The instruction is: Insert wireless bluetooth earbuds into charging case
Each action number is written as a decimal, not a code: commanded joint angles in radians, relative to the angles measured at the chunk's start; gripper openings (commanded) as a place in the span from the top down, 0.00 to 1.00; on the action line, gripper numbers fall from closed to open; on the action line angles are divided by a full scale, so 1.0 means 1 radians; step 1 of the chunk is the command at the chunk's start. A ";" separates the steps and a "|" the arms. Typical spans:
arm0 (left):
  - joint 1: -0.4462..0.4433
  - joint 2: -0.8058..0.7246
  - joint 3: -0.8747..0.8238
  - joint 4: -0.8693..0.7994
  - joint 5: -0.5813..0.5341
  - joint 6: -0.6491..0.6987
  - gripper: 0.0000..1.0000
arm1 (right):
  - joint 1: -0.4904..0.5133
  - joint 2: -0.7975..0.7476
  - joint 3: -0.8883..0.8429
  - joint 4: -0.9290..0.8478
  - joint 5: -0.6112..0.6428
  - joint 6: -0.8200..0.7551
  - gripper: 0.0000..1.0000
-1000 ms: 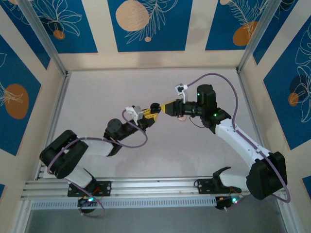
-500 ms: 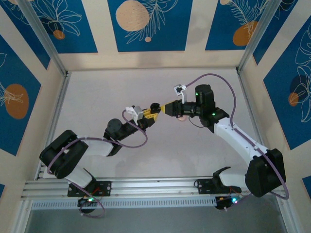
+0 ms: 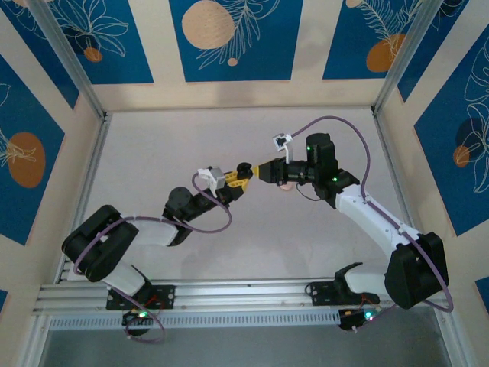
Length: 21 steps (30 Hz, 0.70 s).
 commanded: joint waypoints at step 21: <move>-0.007 0.059 0.081 0.053 0.109 -0.116 0.87 | -0.045 0.013 0.010 0.168 -0.305 0.068 0.52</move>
